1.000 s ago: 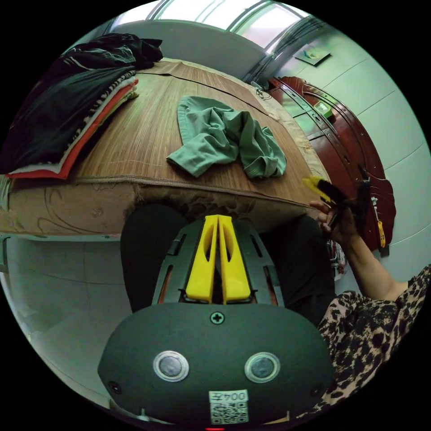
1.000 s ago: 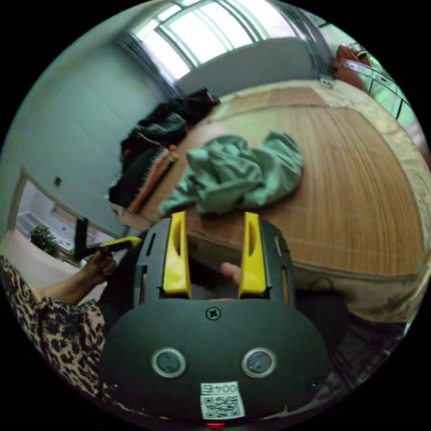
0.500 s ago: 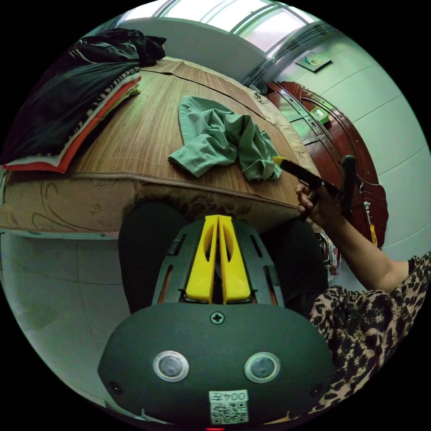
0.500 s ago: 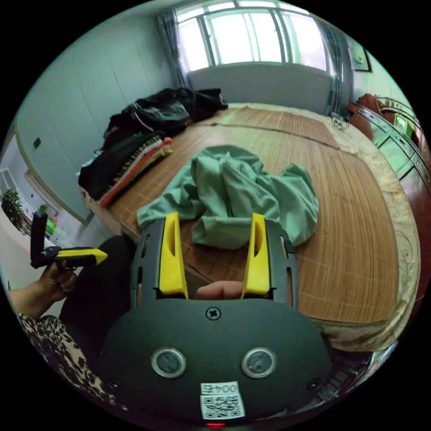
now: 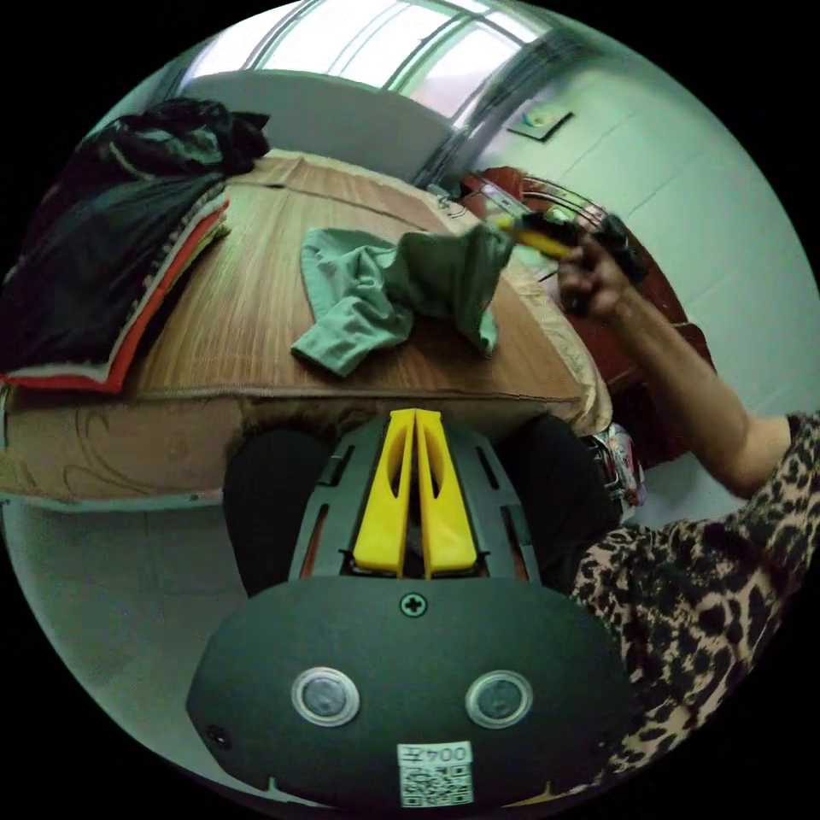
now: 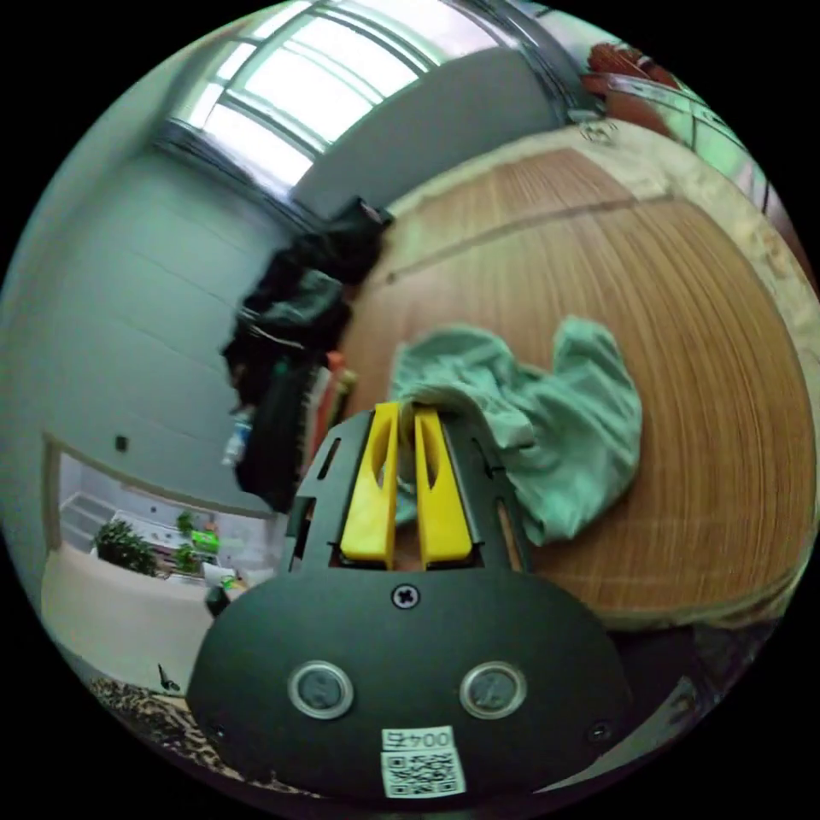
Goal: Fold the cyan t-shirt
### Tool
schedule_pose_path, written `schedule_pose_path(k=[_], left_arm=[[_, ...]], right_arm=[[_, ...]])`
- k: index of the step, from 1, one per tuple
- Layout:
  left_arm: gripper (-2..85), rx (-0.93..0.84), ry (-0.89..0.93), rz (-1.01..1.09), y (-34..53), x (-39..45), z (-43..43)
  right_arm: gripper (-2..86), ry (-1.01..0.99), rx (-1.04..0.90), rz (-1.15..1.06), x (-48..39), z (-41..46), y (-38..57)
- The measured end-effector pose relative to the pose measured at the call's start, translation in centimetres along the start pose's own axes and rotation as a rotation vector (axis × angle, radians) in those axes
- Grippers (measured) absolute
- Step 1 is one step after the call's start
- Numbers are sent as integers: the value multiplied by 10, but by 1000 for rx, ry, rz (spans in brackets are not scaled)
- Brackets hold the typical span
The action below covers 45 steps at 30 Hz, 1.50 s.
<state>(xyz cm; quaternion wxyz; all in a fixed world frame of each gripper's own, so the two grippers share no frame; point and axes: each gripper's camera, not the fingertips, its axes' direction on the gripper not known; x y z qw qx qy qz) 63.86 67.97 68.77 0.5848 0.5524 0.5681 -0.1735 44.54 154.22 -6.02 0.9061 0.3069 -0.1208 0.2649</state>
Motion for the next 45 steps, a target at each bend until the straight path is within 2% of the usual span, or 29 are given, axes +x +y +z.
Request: schedule_pose_path(k=[3,7,9,11,18,22,27,29,31,32,33,36,40,42,45], left_arm=[[60,81,-21,85,-3,15,-17],[175,241,-29,168,-25,41,-48],[227,257,-41,203,-42,59,-53],[239,281,-56,243,-53,74,-59],[256,448,-125,361,-78,145,-104],[255,567,-172,393,-81,177,-126],[240,604,-155,399,-122,177,-135],[218,563,6,378,-151,159,-129],[153,461,142,404,-172,153,-110],[70,375,229,456,-183,154,-97],[59,347,248,473,-187,155,-92],[20,389,22,335,-204,147,-91],[8,387,-148,237,-238,140,-84],[5,305,-308,252,-269,143,-57],[5,144,-426,259,-301,133,-14]], right_arm=[[11,-81,161,-253,-93,-91,-42],[-2,14,286,-520,-219,-191,-63],[-4,12,321,-563,-252,-220,-64],[-5,12,352,-569,-276,-244,-64],[-6,-100,369,-550,-319,-299,-45],[-6,-85,362,-617,-332,-309,-22],[-5,-90,349,-631,-322,-317,-11],[-5,-127,347,-626,-310,-324,-10],[-5,-139,361,-618,-292,-333,-11],[-5,-130,365,-613,-286,-335,-11],[-5,-100,371,-599,-274,-337,-13],[-3,18,388,-538,-231,-339,-23],[10,130,294,-405,-150,-309,-55],[27,168,229,-352,-115,-286,-69],[73,239,117,-245,-53,-248,-81]])
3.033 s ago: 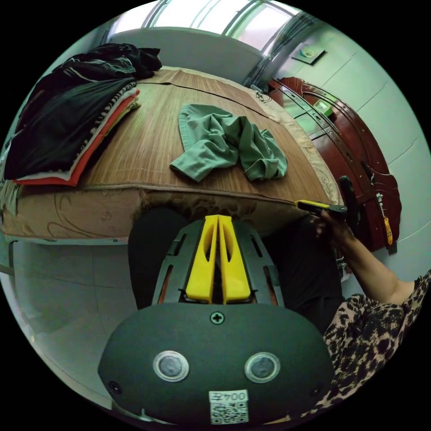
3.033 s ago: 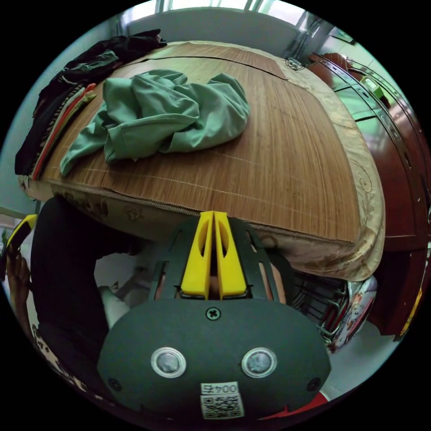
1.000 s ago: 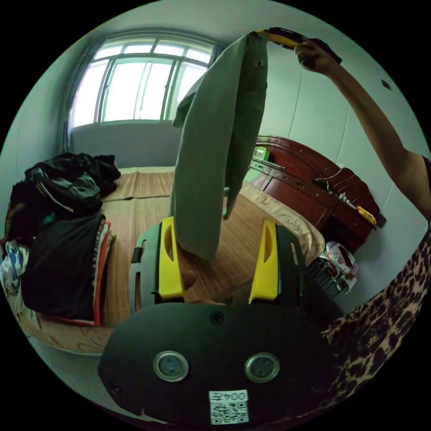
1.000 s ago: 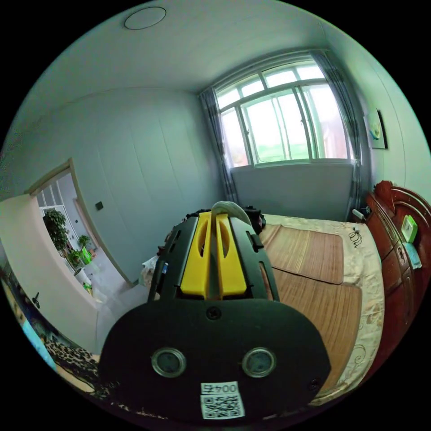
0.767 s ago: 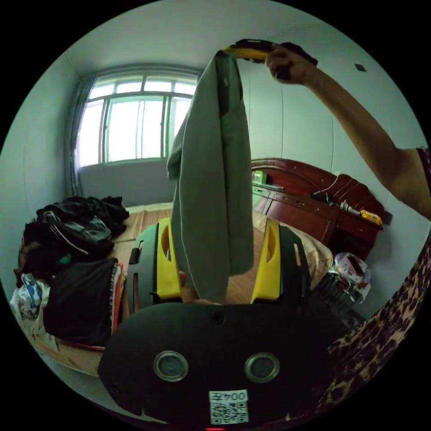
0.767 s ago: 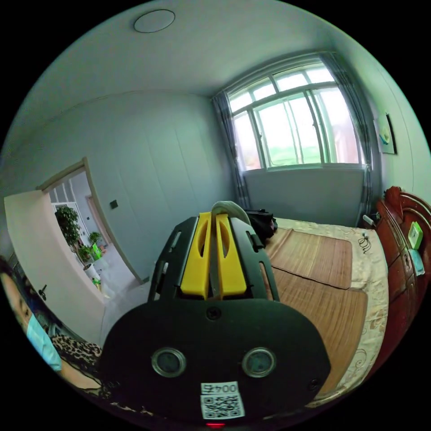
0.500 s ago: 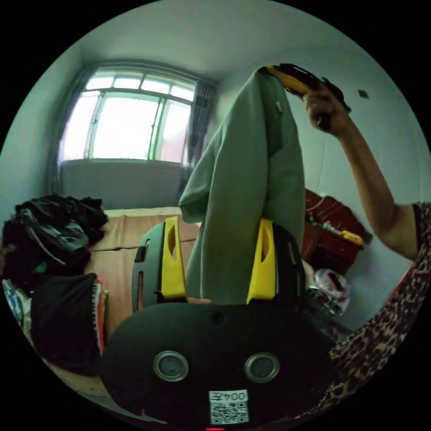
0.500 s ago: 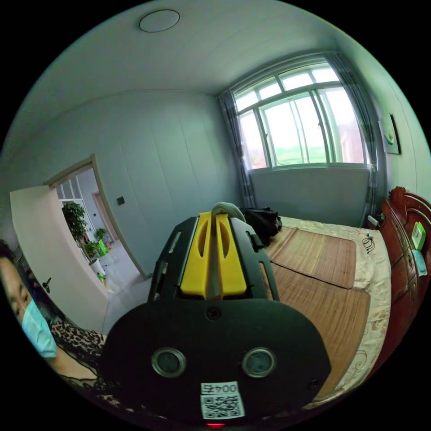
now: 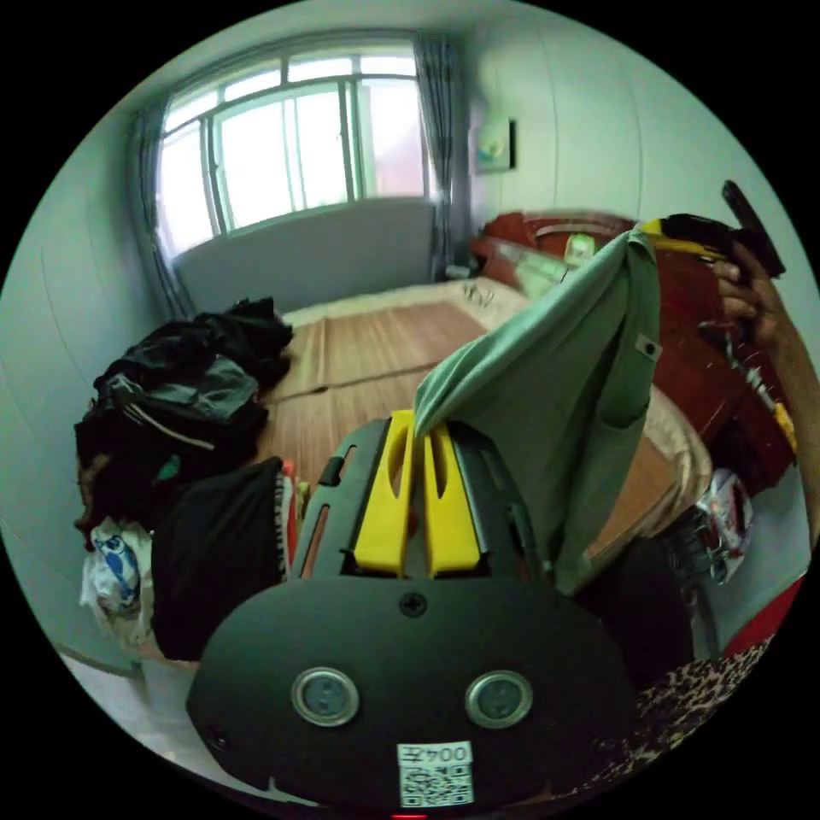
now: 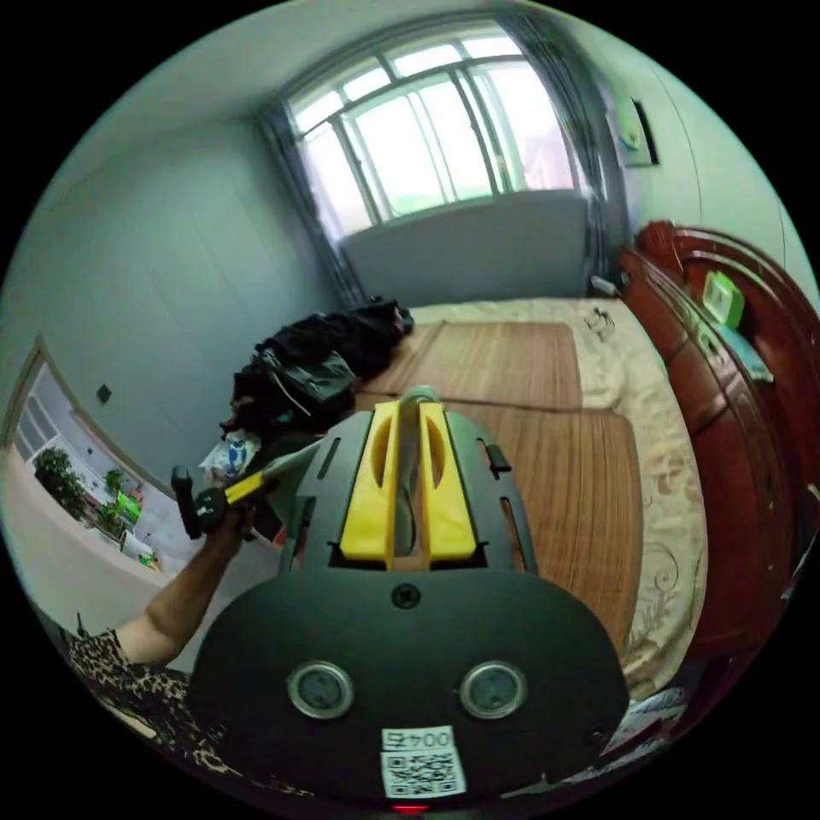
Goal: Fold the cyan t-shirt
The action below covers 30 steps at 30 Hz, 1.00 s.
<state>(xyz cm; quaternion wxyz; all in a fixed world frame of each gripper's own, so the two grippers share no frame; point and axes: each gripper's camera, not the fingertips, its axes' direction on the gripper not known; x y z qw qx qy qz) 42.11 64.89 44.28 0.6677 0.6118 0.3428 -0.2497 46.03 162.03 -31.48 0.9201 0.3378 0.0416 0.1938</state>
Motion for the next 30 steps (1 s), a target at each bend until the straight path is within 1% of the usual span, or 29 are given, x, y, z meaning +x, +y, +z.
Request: schedule_pose_path(k=[1,3,5,7,9,11,13,15,17,19,21,22,24,25,27,29,30], left_arm=[[7,-100,3,-4,-7,-5,28],[12,-210,75,-79,-7,-25,70],[15,-213,118,-158,0,-41,85],[16,-161,139,-207,9,-51,87],[18,-133,128,-212,24,-58,85],[20,-144,150,-209,41,-59,86],[19,-181,191,-209,63,-53,91],[17,-242,204,-197,101,-32,98],[14,-278,206,-184,128,-10,104],[14,-308,209,-160,148,14,109],[19,-321,230,-137,160,45,117],[23,-325,252,-128,160,53,120],[43,-345,333,-27,143,94,134],[50,-345,336,10,136,105,137],[75,-322,332,122,103,150,149],[88,-316,360,155,76,178,164],[93,-319,375,163,67,187,170]], right_arm=[[100,-18,-32,29,20,15,9],[122,-93,-57,79,48,29,28],[128,-176,-60,105,71,37,54],[134,-227,-96,99,93,47,97],[135,-215,-154,96,104,62,136],[136,-189,-210,122,114,80,178],[138,-204,-243,204,127,103,238],[147,-243,-222,253,131,115,280],[153,-240,-171,277,132,119,314],[149,-209,-75,260,130,116,349],[123,-207,-43,226,131,112,366],[68,-215,-33,209,134,109,375],[22,-242,-23,200,144,106,385],[11,-268,0,228,153,103,390],[9,-313,48,257,168,98,396],[24,-364,74,292,183,97,402],[47,-411,84,318,194,98,406]])
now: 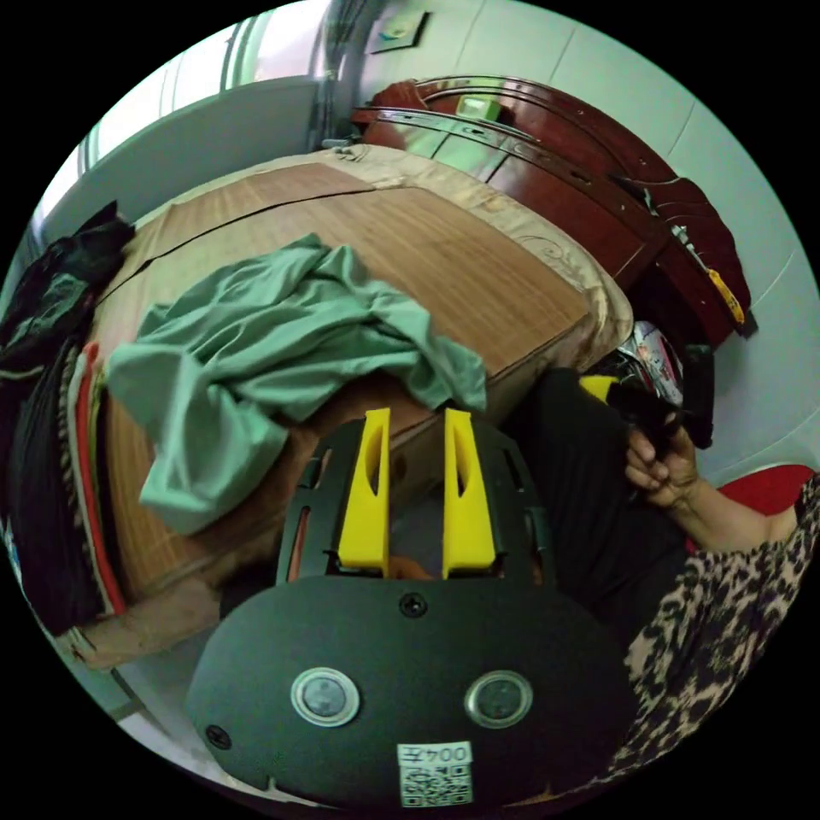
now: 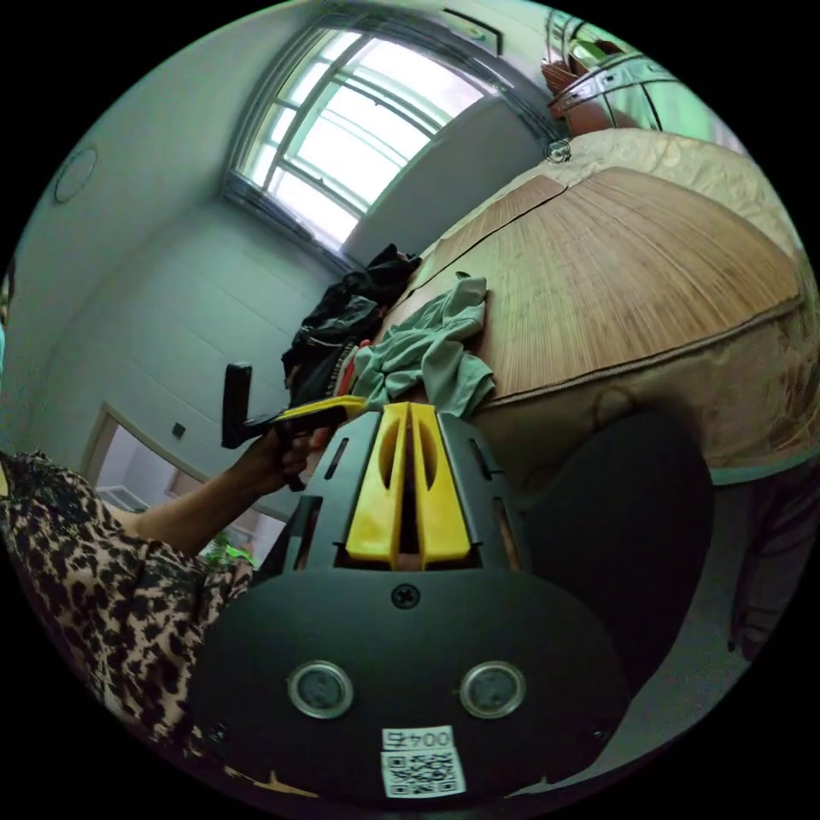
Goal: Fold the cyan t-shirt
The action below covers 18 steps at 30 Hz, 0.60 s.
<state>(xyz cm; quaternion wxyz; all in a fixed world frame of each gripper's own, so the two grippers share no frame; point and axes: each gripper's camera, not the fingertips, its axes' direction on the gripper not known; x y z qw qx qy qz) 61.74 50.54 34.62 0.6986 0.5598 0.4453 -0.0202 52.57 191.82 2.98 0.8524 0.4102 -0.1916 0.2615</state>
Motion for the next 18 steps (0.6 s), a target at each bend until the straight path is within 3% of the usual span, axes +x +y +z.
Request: schedule_pose_path(k=[4,8,13,18], left_arm=[[122,-45,9,-11,-73,20,40],[129,-115,141,-248,-109,9,82],[52,-179,193,-445,-119,8,109],[39,33,199,-333,-138,39,37]], right_arm=[[91,-96,25,37,24,-13,2],[108,-135,23,46,37,-16,2],[98,-142,-5,54,50,-11,1],[65,-25,-90,83,52,7,0]])
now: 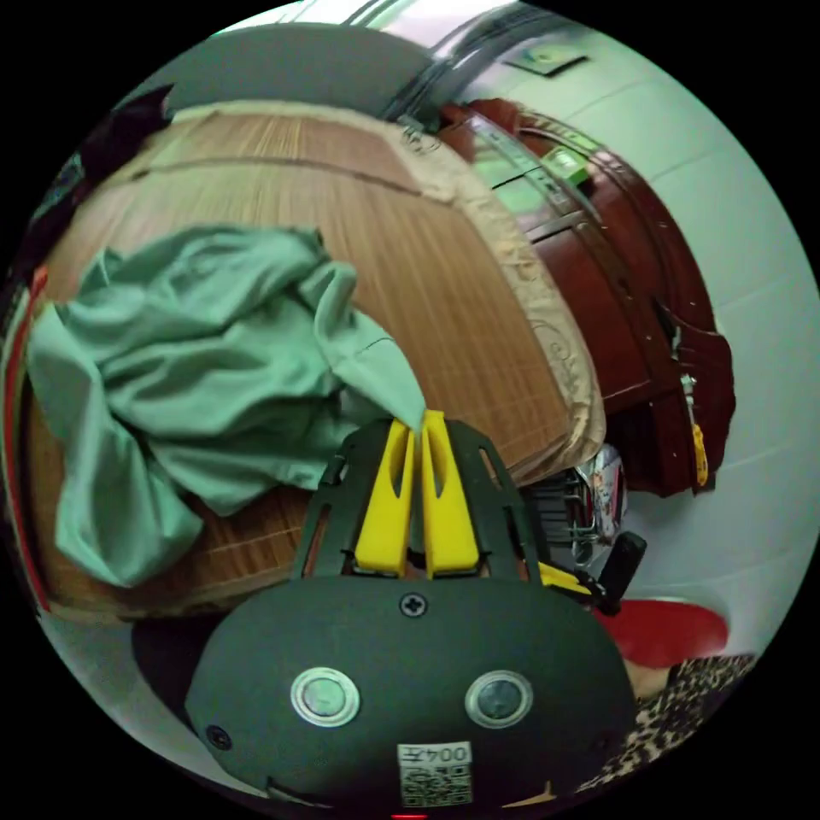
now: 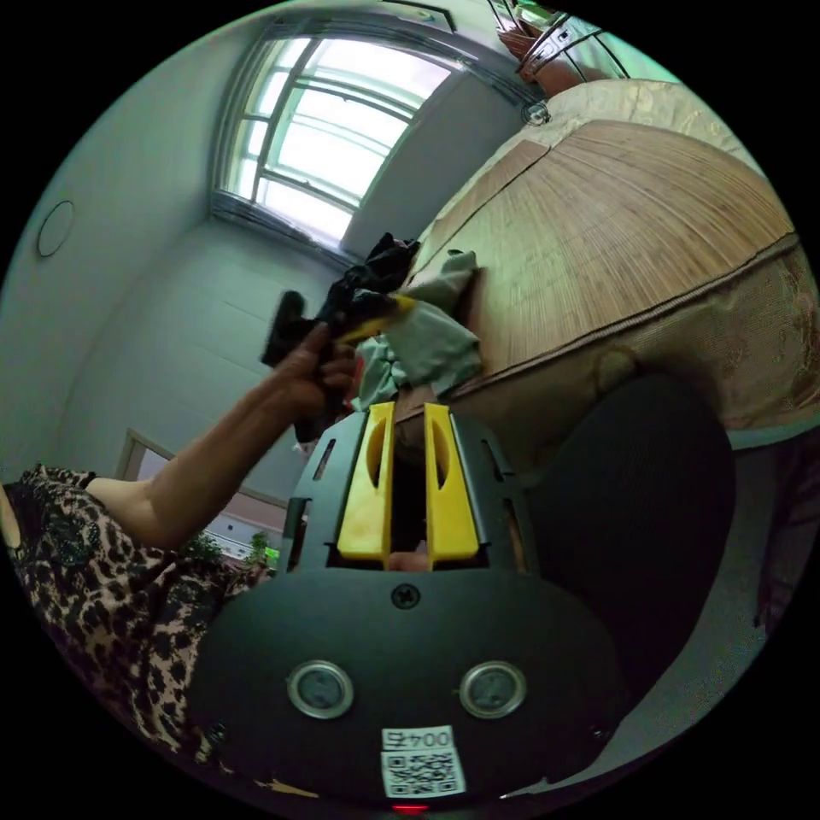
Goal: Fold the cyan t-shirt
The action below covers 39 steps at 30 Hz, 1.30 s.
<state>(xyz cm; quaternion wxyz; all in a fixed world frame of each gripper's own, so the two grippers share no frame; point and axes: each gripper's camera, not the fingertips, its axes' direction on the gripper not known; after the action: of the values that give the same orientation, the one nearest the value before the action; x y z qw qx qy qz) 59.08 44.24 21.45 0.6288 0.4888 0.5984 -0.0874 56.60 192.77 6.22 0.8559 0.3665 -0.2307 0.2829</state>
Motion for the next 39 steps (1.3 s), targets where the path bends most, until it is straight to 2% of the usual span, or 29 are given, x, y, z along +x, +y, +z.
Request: schedule_pose_path(k=[3,7,10,14,18,20,23,26,27,31,35,39], left_arm=[[37,109,-172,229,11,51,-99],[36,168,-304,265,41,66,-188],[35,191,-373,238,67,63,-239],[33,226,-487,277,93,86,-287],[34,260,-580,376,97,136,-317],[34,282,-617,453,93,176,-337],[35,321,-705,565,84,233,-364],[35,375,-763,649,77,291,-396],[35,397,-781,674,75,313,-408],[34,475,-818,737,77,375,-444],[34,563,-791,775,93,429,-484],[33,643,-702,775,111,460,-516]], right_arm=[[61,162,-123,-67,-15,27,-2],[6,334,-333,-234,-41,82,4],[-1,408,-405,-296,-50,105,12],[8,439,-304,-329,-57,98,20],[124,408,-232,-352,-64,89,27],[130,387,-198,-341,-65,85,28],[112,346,-149,-300,-67,79,25],[54,339,-111,-310,-82,75,17],[13,325,-127,-344,-91,76,13],[-3,187,-186,-488,-126,76,-2],[-5,119,-155,-575,-154,68,-16],[-2,142,-31,-635,-177,50,-18]])
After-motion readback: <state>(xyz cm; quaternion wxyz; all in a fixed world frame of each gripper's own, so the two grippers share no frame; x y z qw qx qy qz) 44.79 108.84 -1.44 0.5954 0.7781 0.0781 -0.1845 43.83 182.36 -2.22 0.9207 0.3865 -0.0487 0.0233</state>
